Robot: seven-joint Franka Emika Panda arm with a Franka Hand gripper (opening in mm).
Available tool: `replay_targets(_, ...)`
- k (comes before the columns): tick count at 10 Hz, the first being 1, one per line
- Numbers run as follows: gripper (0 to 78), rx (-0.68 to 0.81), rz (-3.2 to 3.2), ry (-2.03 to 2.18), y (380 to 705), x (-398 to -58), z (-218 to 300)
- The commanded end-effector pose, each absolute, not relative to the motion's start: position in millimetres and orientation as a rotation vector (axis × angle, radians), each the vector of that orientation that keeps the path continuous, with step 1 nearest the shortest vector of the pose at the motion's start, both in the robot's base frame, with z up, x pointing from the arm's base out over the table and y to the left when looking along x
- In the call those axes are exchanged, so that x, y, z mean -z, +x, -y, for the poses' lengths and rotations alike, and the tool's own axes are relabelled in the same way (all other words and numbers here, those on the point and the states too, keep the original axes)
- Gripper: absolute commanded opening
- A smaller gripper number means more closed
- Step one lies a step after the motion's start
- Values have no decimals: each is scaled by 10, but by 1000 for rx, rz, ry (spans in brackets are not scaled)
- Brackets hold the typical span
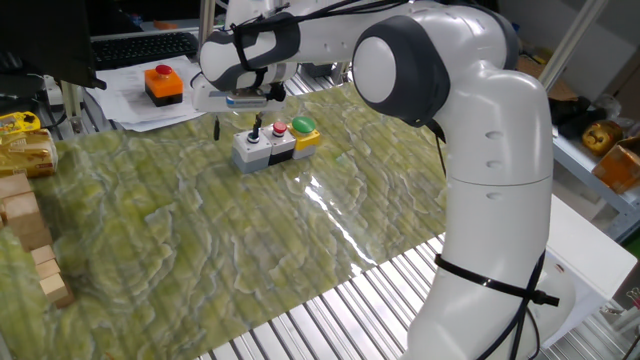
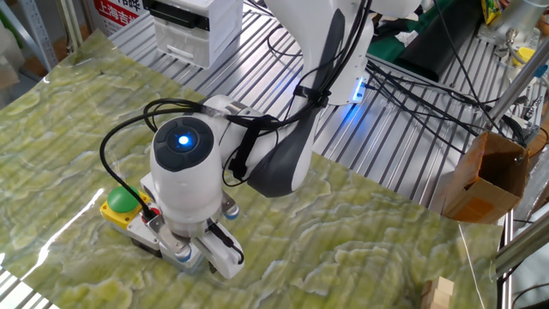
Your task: Press three buttons from left to right in sequence
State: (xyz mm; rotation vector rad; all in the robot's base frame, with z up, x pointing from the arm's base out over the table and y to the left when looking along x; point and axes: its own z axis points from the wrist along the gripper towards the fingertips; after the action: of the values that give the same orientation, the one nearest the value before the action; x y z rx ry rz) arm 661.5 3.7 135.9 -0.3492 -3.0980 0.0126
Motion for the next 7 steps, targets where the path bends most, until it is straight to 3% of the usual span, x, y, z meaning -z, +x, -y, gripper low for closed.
replay_targets(1, 774, -10, 3085, -386, 6517, -1346, -17)
replay_targets(7, 774, -25, 3045, -396, 6447, -2276, 180)
